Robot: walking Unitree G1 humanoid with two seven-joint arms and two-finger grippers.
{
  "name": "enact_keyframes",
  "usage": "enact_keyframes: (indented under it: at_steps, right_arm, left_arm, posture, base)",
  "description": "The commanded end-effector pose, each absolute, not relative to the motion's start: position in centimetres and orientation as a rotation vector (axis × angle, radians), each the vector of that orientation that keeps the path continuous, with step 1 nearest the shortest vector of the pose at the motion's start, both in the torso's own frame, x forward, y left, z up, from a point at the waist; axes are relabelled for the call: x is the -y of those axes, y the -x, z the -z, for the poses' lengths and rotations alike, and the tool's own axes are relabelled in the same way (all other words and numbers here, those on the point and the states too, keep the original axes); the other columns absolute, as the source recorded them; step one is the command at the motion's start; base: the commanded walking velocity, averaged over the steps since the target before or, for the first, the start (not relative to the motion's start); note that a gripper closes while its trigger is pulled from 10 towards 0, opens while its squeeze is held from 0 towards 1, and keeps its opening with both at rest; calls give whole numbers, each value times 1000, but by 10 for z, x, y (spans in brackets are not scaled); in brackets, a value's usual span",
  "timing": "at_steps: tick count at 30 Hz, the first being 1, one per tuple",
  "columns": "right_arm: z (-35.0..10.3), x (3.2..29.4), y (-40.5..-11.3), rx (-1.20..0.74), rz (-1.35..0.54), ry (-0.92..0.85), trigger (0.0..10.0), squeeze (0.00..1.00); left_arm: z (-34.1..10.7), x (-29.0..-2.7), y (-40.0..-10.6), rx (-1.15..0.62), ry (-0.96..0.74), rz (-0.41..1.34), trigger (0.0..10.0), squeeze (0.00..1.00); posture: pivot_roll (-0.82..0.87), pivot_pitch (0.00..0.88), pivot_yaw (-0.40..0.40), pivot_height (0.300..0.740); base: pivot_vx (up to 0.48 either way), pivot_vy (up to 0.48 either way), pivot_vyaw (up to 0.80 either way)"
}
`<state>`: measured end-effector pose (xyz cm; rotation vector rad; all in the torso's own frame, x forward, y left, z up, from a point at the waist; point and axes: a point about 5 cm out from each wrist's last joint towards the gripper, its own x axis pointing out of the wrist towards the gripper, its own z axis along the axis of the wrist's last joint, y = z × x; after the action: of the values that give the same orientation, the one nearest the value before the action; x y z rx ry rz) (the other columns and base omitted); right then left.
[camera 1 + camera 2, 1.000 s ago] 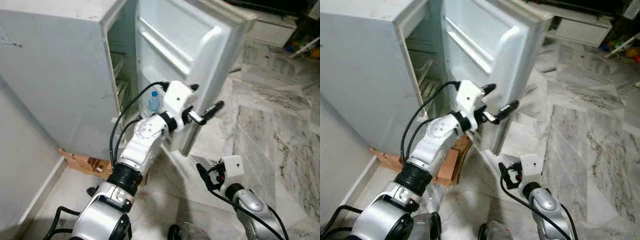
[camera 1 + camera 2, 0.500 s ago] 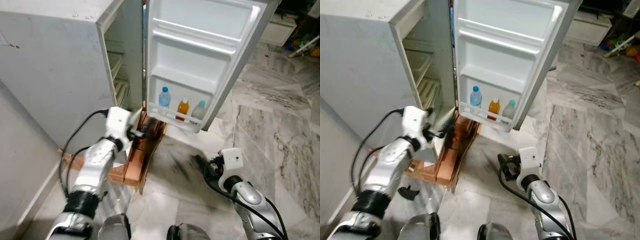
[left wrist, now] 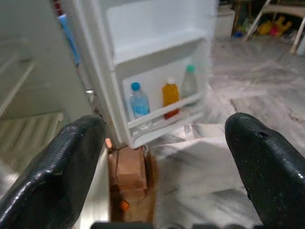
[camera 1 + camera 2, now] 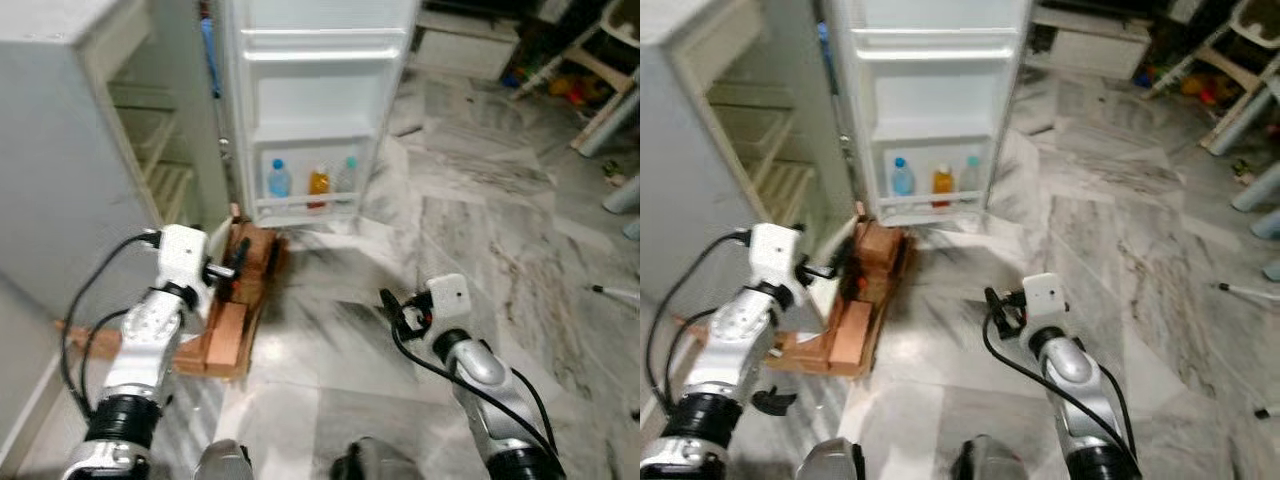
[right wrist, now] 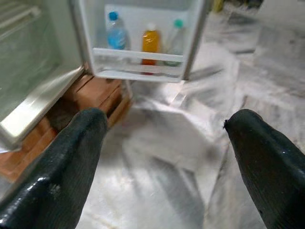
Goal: Restocking fridge
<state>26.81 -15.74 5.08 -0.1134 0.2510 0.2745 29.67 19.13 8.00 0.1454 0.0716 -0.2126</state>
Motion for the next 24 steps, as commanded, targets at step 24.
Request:
enact_keyframes:
  at_steps: [24]
  right_arm:
    - [-58,160,-266,-202,-216,102,10000,0]
  left_arm:
    - [-54,-185,-260,-127,-72,168,10000,0]
  posture:
    - [-14,65,-66,740]
  base:
    - [439,-79,-556]
